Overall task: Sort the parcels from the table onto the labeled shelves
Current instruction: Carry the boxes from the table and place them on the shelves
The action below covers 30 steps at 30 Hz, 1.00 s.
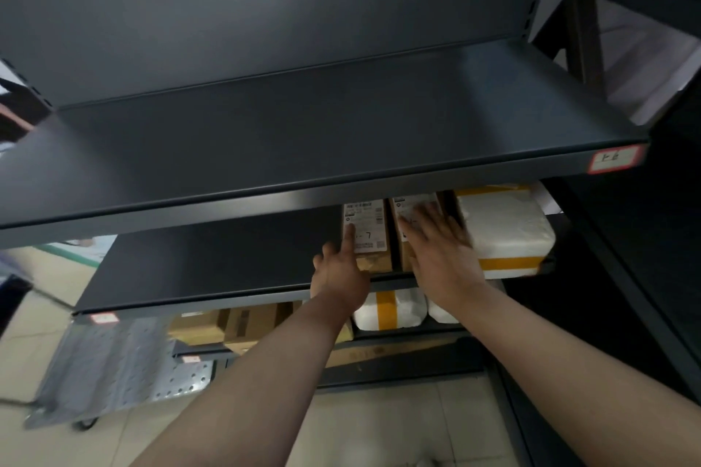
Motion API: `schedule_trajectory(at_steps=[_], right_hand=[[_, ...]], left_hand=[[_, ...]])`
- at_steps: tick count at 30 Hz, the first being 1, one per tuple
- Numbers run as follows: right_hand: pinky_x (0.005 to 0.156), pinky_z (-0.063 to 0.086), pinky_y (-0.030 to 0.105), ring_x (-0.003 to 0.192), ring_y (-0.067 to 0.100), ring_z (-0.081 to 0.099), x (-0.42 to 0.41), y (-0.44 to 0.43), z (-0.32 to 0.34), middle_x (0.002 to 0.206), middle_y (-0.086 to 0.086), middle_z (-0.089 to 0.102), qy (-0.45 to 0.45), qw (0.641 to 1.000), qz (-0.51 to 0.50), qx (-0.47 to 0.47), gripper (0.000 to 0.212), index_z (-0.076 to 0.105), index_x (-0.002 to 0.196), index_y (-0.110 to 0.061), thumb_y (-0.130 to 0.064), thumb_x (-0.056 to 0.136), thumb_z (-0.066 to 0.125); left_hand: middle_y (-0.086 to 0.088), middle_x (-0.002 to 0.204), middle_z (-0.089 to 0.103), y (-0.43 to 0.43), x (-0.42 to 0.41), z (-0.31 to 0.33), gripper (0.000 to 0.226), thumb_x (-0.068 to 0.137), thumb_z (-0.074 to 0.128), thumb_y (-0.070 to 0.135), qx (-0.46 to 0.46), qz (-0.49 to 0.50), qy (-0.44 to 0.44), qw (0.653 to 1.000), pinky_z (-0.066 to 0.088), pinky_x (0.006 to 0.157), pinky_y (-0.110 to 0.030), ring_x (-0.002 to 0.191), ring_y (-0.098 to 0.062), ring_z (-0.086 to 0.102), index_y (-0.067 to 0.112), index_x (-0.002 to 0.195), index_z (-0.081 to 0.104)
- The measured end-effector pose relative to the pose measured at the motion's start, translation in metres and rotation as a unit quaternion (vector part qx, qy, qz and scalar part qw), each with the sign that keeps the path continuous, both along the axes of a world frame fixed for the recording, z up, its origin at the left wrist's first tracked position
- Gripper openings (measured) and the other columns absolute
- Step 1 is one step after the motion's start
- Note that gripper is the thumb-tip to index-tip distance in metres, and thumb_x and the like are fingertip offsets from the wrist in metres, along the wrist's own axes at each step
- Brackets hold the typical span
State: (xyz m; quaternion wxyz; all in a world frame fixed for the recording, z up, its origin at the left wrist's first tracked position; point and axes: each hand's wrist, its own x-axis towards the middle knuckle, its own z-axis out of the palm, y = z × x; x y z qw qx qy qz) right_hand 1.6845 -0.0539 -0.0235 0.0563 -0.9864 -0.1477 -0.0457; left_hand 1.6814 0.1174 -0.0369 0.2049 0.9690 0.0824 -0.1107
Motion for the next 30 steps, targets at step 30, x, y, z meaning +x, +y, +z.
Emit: schedule_trajectory(at_steps=[30], right_hand=[[0.118,0.014,0.04,0.147,0.021,0.008,-0.366,0.059,-0.012,0.159,0.002,0.017,0.146,0.898,-0.413,0.049,0.058,0.023,0.15,-0.024,-0.036,0.098,0.045]], left_hand=[[-0.006,0.15,0.034,0.01,-0.207,0.03,0.058,0.093,0.055,0.03,0.065,-0.541,-0.003,0.838,0.035,0.109,-0.042,0.134,-0.029,0.03,0.026,0.147,0.035]])
